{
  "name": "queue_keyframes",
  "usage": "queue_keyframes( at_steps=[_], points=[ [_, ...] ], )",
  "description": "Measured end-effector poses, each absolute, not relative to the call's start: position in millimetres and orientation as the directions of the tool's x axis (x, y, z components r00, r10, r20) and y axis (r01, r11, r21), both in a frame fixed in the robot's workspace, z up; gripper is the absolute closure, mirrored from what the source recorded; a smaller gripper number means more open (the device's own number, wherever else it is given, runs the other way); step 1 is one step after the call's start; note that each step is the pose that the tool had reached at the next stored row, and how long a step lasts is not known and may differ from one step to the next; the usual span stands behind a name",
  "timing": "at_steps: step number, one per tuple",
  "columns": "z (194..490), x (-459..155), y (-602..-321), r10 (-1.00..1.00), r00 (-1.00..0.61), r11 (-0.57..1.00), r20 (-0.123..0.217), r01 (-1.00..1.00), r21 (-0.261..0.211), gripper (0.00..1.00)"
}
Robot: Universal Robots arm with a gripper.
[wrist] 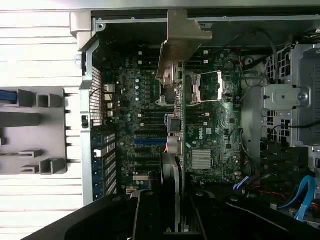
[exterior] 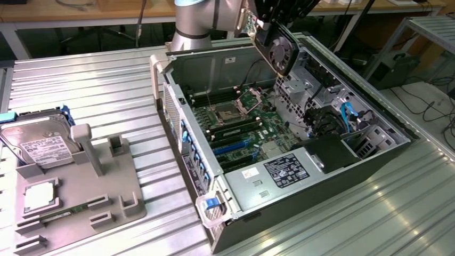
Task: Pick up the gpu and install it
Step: 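Pick up the gpu and move the gpu toward the slot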
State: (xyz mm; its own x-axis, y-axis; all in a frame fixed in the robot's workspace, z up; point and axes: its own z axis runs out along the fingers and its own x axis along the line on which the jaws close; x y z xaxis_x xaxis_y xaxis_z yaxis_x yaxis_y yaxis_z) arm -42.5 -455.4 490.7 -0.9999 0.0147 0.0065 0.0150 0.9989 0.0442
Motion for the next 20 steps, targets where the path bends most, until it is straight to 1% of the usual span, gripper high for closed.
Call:
queue_keyframes(
  at_steps=[20],
  points=[
    [489.7,-17.6,-455.4,0.015,-1.0,0.999,0.007,0.015,0.044,0.73]
  ],
)
